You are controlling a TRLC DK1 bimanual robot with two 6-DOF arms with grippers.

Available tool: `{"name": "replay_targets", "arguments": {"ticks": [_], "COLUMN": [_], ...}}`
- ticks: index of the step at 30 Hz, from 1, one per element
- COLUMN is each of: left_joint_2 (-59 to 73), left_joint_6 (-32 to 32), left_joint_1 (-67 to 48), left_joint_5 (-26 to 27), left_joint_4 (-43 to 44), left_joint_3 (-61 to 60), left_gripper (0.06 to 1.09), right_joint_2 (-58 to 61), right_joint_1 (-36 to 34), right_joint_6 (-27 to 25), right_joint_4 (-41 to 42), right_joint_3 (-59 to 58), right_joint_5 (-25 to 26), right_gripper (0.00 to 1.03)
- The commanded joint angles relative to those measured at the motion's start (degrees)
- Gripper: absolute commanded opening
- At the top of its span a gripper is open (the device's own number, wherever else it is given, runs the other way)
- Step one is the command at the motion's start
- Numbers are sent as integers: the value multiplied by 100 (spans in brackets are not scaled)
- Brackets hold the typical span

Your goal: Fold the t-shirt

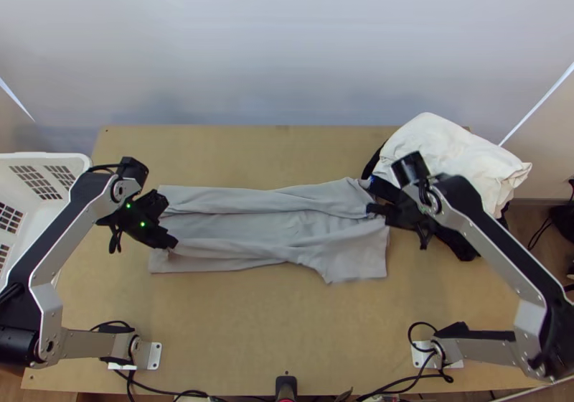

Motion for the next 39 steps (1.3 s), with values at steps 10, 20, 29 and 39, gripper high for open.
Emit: {"name": "replay_targets", "arguments": {"ticks": [10, 20, 29, 39], "left_joint_2": [382, 812, 1111, 1287], "left_joint_6": [41, -408, -205, 85], "left_joint_1": [68, 199, 331, 621], "left_joint_5": [24, 120, 111, 111], "left_joint_4": [319, 829, 776, 697], "left_joint_3": [626, 1461, 1900, 1909], "left_gripper": [10, 10, 10, 10], "right_joint_2": [779, 875, 1227, 1596], "right_joint_1": [-150, 105, 360, 518], "right_joint_6": [280, 333, 421, 816], "right_joint_4": [215, 549, 742, 900], "right_joint_3": [704, 906, 1266, 1627], "right_joint_5": [394, 535, 1027, 1528], "right_gripper": [3, 3, 3, 3]}}
